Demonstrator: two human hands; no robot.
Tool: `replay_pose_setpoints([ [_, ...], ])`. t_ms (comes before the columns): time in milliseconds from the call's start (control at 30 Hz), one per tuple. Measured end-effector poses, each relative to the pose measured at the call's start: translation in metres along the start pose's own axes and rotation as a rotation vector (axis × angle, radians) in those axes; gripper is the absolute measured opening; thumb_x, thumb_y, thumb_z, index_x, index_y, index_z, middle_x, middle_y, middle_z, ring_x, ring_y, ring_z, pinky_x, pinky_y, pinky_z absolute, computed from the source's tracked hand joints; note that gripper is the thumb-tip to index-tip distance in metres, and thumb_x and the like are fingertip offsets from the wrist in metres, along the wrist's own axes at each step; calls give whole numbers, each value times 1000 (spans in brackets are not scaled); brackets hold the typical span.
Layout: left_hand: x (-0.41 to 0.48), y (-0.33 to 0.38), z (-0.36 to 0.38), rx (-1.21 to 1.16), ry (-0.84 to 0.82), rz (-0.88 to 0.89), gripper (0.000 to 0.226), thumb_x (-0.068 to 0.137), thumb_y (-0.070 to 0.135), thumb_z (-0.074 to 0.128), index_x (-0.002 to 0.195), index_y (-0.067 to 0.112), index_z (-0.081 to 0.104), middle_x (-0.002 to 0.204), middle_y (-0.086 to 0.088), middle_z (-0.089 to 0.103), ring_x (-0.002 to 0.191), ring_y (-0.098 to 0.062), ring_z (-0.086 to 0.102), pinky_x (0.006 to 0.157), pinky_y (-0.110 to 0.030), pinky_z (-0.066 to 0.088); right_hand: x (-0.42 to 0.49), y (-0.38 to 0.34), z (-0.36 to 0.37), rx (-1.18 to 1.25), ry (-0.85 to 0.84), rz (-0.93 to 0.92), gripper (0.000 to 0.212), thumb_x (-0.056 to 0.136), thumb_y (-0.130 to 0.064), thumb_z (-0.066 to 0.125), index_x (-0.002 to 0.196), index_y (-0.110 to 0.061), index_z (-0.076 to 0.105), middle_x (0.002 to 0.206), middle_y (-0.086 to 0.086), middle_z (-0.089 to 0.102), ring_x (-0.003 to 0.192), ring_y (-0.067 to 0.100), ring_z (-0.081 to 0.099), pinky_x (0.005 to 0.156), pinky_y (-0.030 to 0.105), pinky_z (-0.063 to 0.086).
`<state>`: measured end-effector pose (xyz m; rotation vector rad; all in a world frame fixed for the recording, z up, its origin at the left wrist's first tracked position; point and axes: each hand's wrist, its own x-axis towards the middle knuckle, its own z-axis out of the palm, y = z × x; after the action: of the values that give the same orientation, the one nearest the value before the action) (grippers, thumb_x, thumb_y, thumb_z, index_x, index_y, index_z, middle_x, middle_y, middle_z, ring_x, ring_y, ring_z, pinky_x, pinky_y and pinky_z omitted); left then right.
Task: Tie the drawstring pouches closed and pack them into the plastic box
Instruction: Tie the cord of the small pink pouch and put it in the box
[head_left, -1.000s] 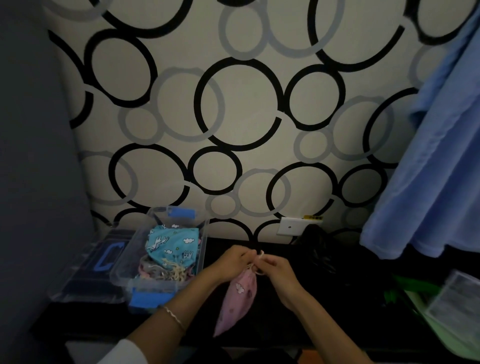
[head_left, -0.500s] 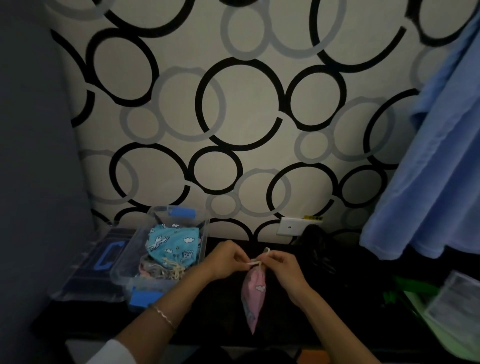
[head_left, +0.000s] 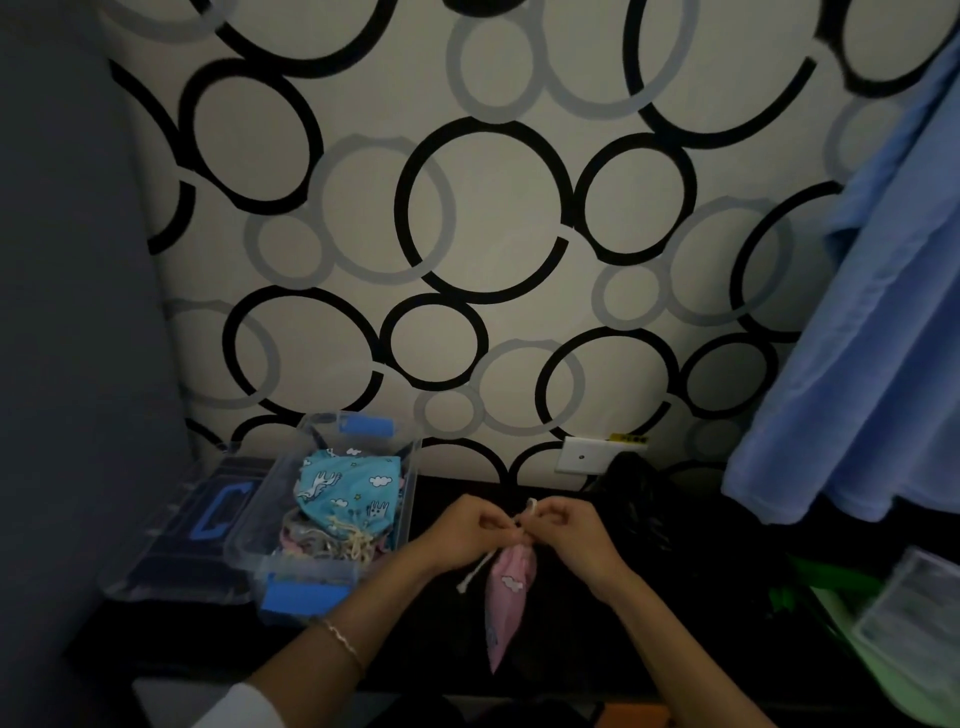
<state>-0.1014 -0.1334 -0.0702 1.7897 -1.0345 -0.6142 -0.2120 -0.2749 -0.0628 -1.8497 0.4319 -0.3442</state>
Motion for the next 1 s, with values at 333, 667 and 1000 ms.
replay_pose_setpoints([
  [333,2,-1,12,-187,-1,-70,16,95,18,59,101,9,70,93,-6,68,87,-11,63,79,-19,50,5,-2,-9,29,-31,19,9,85,-10,72,84,-7,64,67,6,72,68,16,70,68,25,57],
  [667,7,7,12,-28,104,-48,15,94,16,58,94,4,67,77,-6,62,67,-12,56,62,-23,44,3,0,-2,-193,69,-115,13,78,-10,75,79,-22,70,70,-3,71,66,2,65,63,18,51],
  [1000,4,4,0,187,53,15,18,94,23,56,95,9,68,75,2,61,64,-6,53,62,-23,42,3,-5,4,-655,-24,-315,15,94,-19,61,91,-19,75,86,-5,69,79,1,63,75,22,54],
])
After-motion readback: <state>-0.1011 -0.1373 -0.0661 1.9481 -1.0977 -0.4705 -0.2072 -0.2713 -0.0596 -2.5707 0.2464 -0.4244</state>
